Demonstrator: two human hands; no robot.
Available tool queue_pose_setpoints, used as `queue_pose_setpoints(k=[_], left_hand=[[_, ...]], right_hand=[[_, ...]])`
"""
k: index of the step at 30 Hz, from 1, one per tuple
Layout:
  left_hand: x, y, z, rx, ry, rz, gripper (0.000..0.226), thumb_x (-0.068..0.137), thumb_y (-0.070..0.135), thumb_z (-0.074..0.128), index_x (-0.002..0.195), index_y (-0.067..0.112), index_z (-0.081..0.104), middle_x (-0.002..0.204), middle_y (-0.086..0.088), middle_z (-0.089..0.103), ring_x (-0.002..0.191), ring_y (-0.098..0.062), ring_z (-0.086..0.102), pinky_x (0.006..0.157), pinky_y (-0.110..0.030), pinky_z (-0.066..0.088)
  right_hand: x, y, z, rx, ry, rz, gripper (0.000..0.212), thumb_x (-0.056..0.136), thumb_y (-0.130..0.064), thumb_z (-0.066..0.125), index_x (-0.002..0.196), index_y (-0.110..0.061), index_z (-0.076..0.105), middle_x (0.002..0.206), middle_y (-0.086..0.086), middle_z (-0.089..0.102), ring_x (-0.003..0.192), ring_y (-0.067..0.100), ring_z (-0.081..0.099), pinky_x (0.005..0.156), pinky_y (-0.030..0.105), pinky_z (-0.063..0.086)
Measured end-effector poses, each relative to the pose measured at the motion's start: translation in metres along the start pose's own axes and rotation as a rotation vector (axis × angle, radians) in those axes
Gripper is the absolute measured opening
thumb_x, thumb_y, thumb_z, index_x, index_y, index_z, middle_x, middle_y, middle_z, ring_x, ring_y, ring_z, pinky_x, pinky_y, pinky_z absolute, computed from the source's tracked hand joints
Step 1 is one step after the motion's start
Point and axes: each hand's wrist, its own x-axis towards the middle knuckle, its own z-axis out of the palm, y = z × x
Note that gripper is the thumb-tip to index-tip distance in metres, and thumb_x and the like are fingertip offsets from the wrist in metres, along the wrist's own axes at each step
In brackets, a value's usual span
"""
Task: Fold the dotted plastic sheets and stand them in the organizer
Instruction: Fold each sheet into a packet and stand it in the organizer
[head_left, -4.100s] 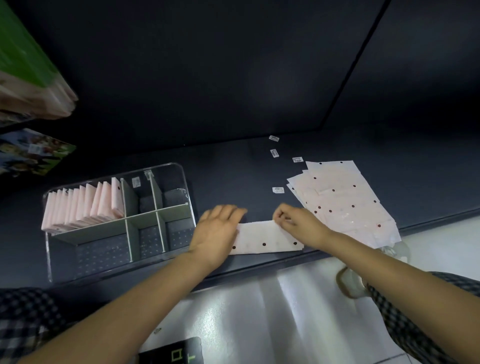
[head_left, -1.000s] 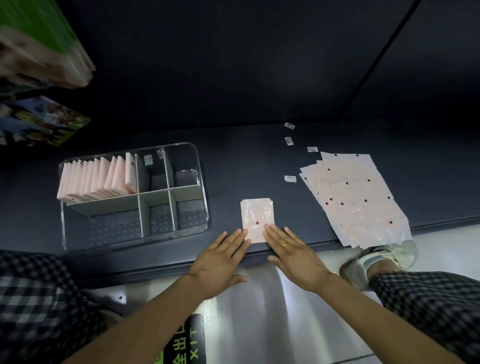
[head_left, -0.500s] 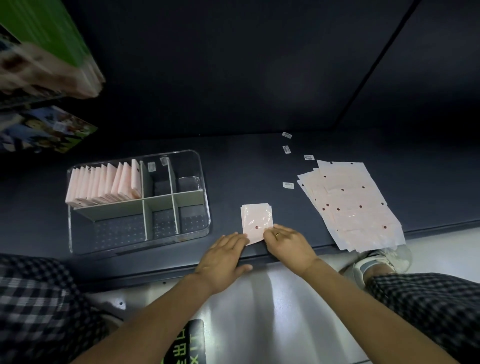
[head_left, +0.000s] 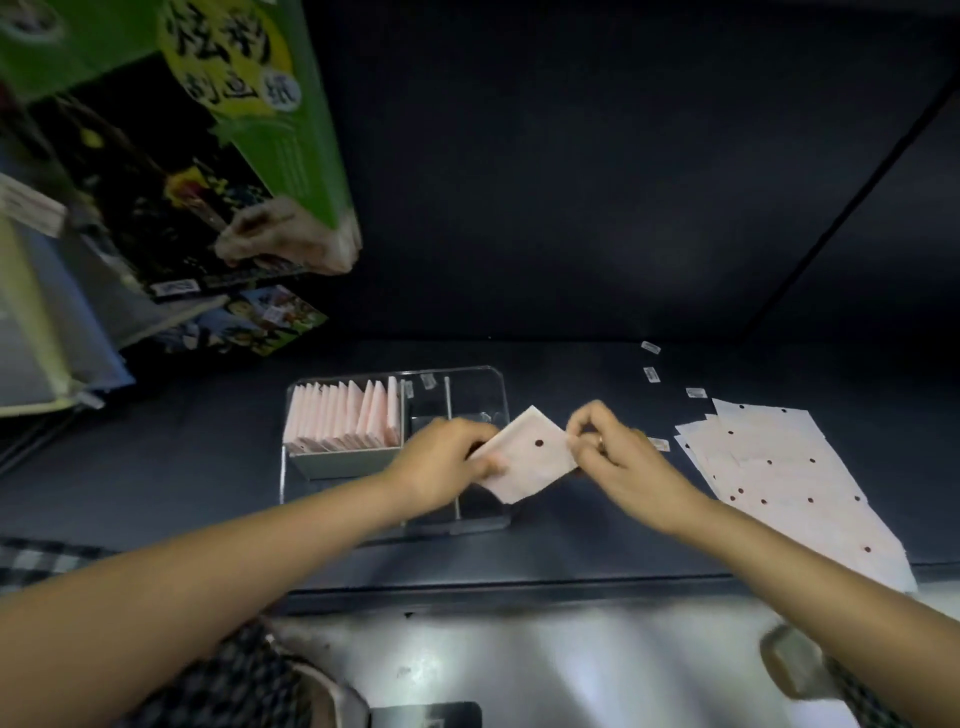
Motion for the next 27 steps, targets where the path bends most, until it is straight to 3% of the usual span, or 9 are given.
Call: queue_pose_setpoints(k=[3, 6, 8, 10, 12, 15, 20, 23, 27], left_hand=[[-0.008, -0.021, -0.03, 0.052, -0.026, -0.02, 0.006, 0.087, 0.023, 0.063, 0.083, 0.021, 0.066, 0.076, 0.007, 0.067, 0.074, -0.01, 0.062, 0.068, -0.034, 0.048], [-0.007, -0.038, -0.041, 0.093, -0.011, -0.043, 0.018, 0.089, 0.027, 0.061, 0.075, 0.037, 0.056, 0.072, 0.017, 0.061, 0.078, -0.01, 0.06, 0.066, -0.03, 0.046], [-0.006, -0.052, -0.041, 0.174, 0.032, -0.088, 0.006, 0.091, 0.032, 0.056, 0.096, 0.036, 0.058, 0.09, 0.012, 0.064, 0.092, -0.016, 0.058, 0.073, -0.032, 0.046], [-0.005, -0.069, -0.038, 0.291, 0.05, -0.163, 0.032, 0.095, 0.037, 0.05, 0.126, 0.031, 0.048, 0.115, 0.001, 0.059, 0.109, -0.021, 0.05, 0.087, -0.037, 0.044], [-0.005, -0.084, -0.035, 0.406, 0.037, -0.212, 0.041, 0.097, 0.041, 0.042, 0.136, 0.032, 0.038, 0.126, -0.003, 0.05, 0.117, -0.024, 0.042, 0.094, -0.038, 0.04], [-0.005, -0.096, -0.035, 0.474, 0.056, -0.241, 0.039, 0.098, 0.043, 0.037, 0.134, 0.032, 0.04, 0.129, -0.002, 0.044, 0.119, -0.023, 0.037, 0.097, -0.037, 0.036], [-0.007, -0.107, -0.04, 0.537, 0.13, -0.258, 0.034, 0.099, 0.038, 0.033, 0.128, 0.028, 0.048, 0.128, -0.001, 0.042, 0.117, -0.022, 0.036, 0.095, -0.035, 0.033], [-0.008, -0.111, -0.042, 0.532, 0.162, -0.258, 0.031, 0.098, 0.034, 0.033, 0.12, 0.026, 0.055, 0.123, -0.001, 0.04, 0.114, -0.02, 0.035, 0.094, -0.034, 0.034], [-0.008, -0.116, -0.045, 0.561, 0.141, -0.246, 0.032, 0.098, 0.035, 0.035, 0.119, 0.023, 0.056, 0.123, 0.0, 0.042, 0.113, -0.021, 0.037, 0.093, -0.033, 0.032]], right_hand=[[0.028, -0.026, 0.022, 0.109, -0.072, 0.082, 0.016, 0.085, -0.028, 0.065, 0.093, -0.028, 0.052, 0.066, -0.007, 0.067, 0.058, 0.004, 0.054, 0.057, 0.019, 0.039], [0.053, -0.042, 0.05, 0.054, -0.075, 0.113, 0.009, 0.083, -0.023, 0.067, 0.091, -0.02, 0.066, 0.078, -0.007, 0.07, 0.075, 0.01, 0.064, 0.067, 0.025, 0.049], [0.069, -0.045, 0.061, -0.026, -0.048, 0.146, 0.009, 0.085, -0.021, 0.062, 0.091, -0.02, 0.068, 0.08, -0.01, 0.067, 0.078, 0.01, 0.061, 0.064, 0.023, 0.046], [0.085, -0.046, 0.066, -0.112, -0.002, 0.206, 0.013, 0.086, -0.019, 0.06, 0.095, -0.016, 0.068, 0.088, -0.004, 0.068, 0.081, 0.012, 0.06, 0.062, 0.023, 0.043], [0.098, -0.045, 0.067, -0.124, 0.066, 0.276, 0.012, 0.086, -0.017, 0.059, 0.094, -0.012, 0.067, 0.094, 0.002, 0.069, 0.084, 0.016, 0.06, 0.067, 0.026, 0.045], [0.113, -0.045, 0.07, 0.057, 0.141, 0.379, 0.013, 0.087, -0.013, 0.058, 0.097, -0.007, 0.065, 0.099, 0.007, 0.068, 0.091, 0.023, 0.063, 0.077, 0.038, 0.055], [0.132, -0.053, 0.088, 0.38, 0.195, 0.457, 0.01, 0.09, -0.006, 0.056, 0.099, -0.007, 0.06, 0.107, 0.015, 0.066, 0.093, 0.026, 0.065, 0.067, 0.034, 0.059], [0.144, -0.058, 0.101, 0.33, 0.221, 0.453, 0.014, 0.089, -0.006, 0.056, 0.102, -0.004, 0.06, 0.106, 0.014, 0.066, 0.091, 0.025, 0.065, 0.064, 0.033, 0.059], [0.154, -0.06, 0.113, 0.006, 0.208, 0.411, 0.02, 0.087, -0.014, 0.055, 0.104, -0.004, 0.06, 0.105, 0.011, 0.066, 0.096, 0.027, 0.061, 0.079, 0.035, 0.052]])
